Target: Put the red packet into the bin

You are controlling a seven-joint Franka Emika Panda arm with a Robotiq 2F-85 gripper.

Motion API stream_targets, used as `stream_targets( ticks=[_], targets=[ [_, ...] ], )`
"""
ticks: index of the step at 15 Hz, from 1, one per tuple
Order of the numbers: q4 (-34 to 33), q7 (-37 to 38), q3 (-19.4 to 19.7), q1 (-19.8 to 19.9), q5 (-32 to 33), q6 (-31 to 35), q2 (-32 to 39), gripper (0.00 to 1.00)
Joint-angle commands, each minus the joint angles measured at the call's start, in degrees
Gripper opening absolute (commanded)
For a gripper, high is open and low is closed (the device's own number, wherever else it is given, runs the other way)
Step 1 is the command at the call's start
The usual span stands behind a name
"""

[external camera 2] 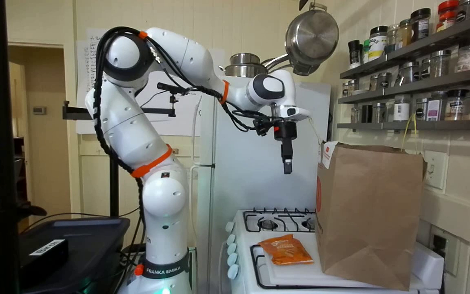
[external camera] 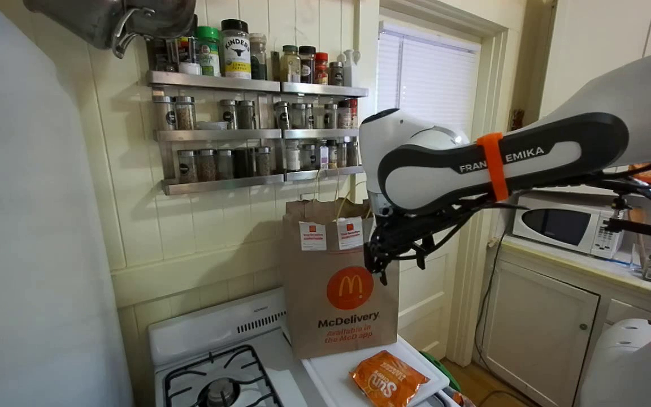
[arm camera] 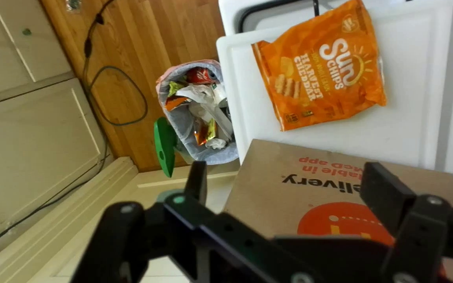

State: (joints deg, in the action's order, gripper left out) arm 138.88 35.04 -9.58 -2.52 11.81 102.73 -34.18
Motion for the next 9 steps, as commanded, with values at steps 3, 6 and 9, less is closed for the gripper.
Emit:
stream_targets(
  ticks=[3, 6, 9],
  targets=[
    [6.35, -0.90, -0.41, 0.37, -4.22, 8.12, -2.18, 1.00],
    [4.61, -0.84, -1.19, 1.28, -3.29, 6.34, -0.66, 1.00],
    [4.28, -0.79, -1.32, 1.57, -3.24, 6.33, -0.64, 1.00]
  ],
)
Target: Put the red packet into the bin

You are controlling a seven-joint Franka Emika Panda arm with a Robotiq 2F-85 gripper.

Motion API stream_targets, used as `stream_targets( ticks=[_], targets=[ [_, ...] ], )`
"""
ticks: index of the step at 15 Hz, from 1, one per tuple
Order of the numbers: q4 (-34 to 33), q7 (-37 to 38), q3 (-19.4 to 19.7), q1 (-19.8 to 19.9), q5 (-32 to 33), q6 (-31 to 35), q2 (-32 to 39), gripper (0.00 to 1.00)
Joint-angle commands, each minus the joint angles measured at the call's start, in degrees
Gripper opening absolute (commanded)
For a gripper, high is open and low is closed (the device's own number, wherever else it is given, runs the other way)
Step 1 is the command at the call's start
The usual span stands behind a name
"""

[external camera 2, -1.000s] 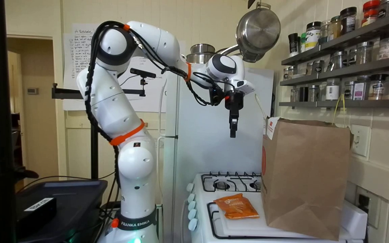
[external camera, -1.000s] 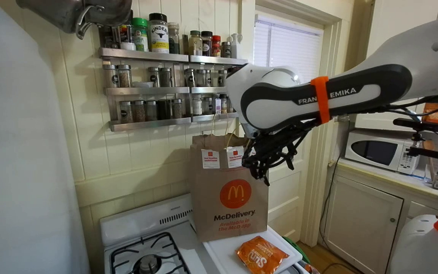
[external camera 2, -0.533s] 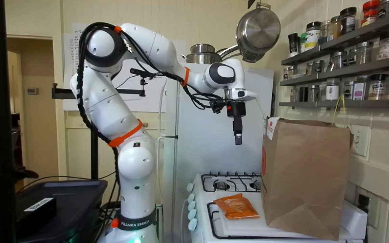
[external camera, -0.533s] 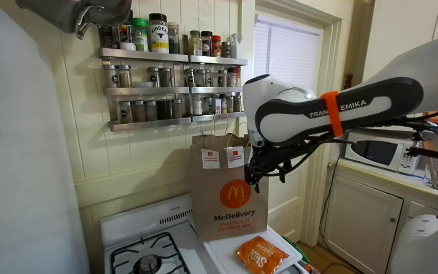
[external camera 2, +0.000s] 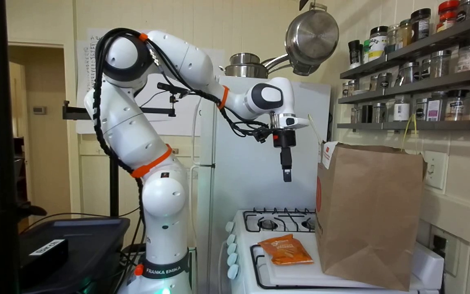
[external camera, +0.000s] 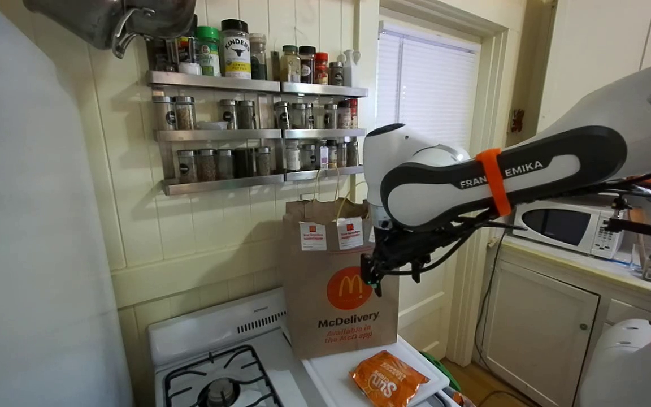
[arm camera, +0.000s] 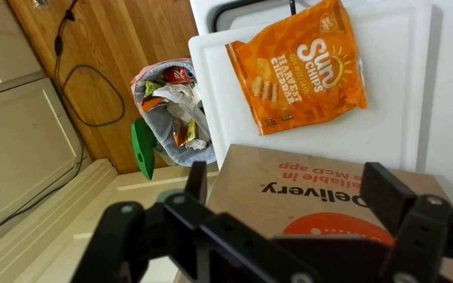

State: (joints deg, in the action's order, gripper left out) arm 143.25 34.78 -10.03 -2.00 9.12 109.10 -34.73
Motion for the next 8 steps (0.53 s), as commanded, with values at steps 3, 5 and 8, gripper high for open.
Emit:
stream_targets(
  ticks=[3, 5, 8],
  targets=[
    [1.56, 0.79, -1.78, 1.32, -0.77, -0.34, 1.54, 1.00],
    [3.75, 0.47, -1.40, 0.83, -2.14, 0.75, 1.60, 1.00],
    [7.53, 1.17, -0.84, 1.02, -3.28, 2.23, 0.46, 1.00]
  ],
)
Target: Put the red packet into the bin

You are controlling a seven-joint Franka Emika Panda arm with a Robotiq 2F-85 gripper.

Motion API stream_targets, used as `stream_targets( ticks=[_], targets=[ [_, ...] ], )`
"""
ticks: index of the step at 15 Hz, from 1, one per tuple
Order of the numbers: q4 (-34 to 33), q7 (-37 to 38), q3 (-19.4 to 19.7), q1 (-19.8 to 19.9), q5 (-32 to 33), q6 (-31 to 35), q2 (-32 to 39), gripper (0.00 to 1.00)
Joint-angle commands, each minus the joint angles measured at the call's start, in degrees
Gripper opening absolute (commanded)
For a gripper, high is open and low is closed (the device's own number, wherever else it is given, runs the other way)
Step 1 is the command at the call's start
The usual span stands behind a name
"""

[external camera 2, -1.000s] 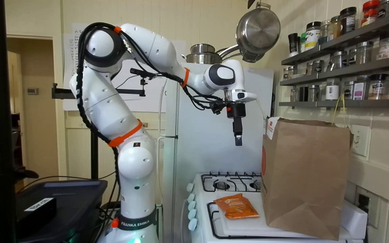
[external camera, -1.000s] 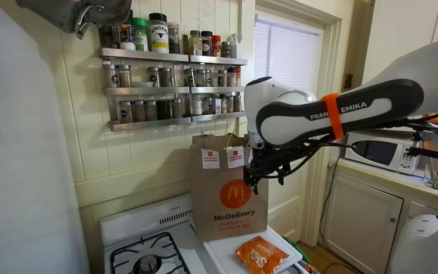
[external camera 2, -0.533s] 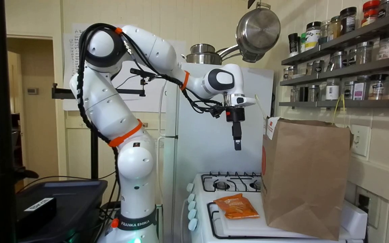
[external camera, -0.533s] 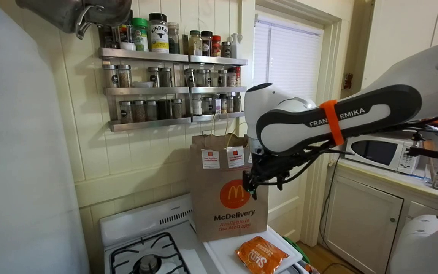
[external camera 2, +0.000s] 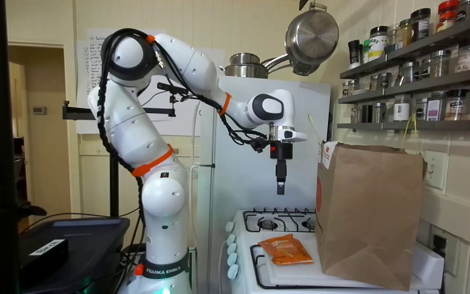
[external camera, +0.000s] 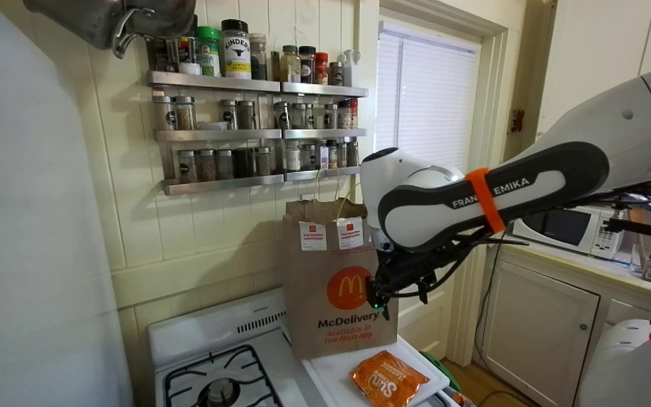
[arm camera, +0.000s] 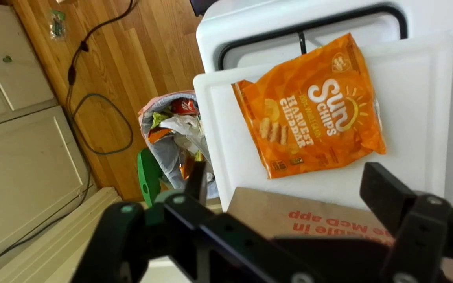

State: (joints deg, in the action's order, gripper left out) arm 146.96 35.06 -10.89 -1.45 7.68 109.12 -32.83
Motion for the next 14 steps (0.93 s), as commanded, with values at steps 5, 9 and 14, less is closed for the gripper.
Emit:
stream_targets(
  ticks=[5, 9, 14],
  targets=[
    [8.92, 1.21, 0.90, 1.39, -2.04, 9.88, -0.98, 1.00],
    [11.75, 1.01, 1.08, 1.71, -3.41, 14.89, 0.88, 1.00],
    [10.65, 1.41, 0.95, 2.42, -4.26, 17.08, 4.57, 1.00]
  ],
)
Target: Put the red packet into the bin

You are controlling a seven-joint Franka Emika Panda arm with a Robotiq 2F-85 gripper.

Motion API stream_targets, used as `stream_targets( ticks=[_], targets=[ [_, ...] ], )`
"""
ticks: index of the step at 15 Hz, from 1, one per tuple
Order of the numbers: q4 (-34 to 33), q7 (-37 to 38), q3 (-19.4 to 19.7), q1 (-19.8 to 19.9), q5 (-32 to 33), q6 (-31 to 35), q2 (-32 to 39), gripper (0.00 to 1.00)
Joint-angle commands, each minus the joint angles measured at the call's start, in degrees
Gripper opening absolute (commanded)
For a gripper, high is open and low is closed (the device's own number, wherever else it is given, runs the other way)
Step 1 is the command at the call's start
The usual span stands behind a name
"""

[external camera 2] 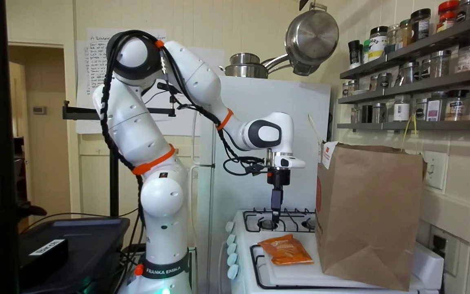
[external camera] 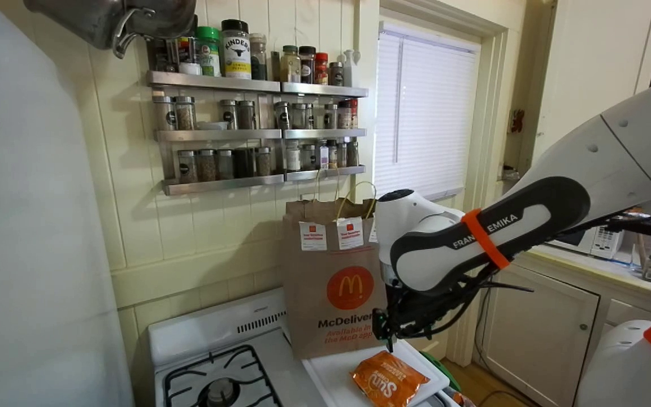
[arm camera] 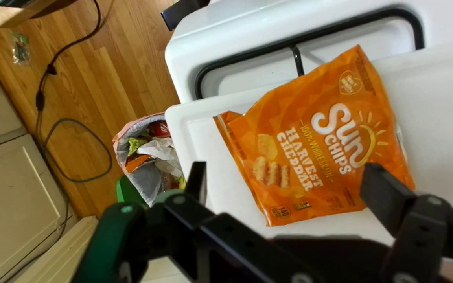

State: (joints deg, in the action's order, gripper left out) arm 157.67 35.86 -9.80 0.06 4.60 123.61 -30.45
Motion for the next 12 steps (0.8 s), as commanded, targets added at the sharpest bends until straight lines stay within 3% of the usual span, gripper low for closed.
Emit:
stream_targets(
  ticks=[1, 7, 12],
  targets=[
    [-0.07, 0.81, -0.19, 1.26, -0.76, 3.52, 2.85, 1.00],
    [-0.19, 0.53, -0.18, 1.60, -0.21, 3.05, 3.09, 1.00],
    [-0.16, -0.45, -0.53, 1.66, 0.81, 11.81, 8.92, 1.00]
  ],
)
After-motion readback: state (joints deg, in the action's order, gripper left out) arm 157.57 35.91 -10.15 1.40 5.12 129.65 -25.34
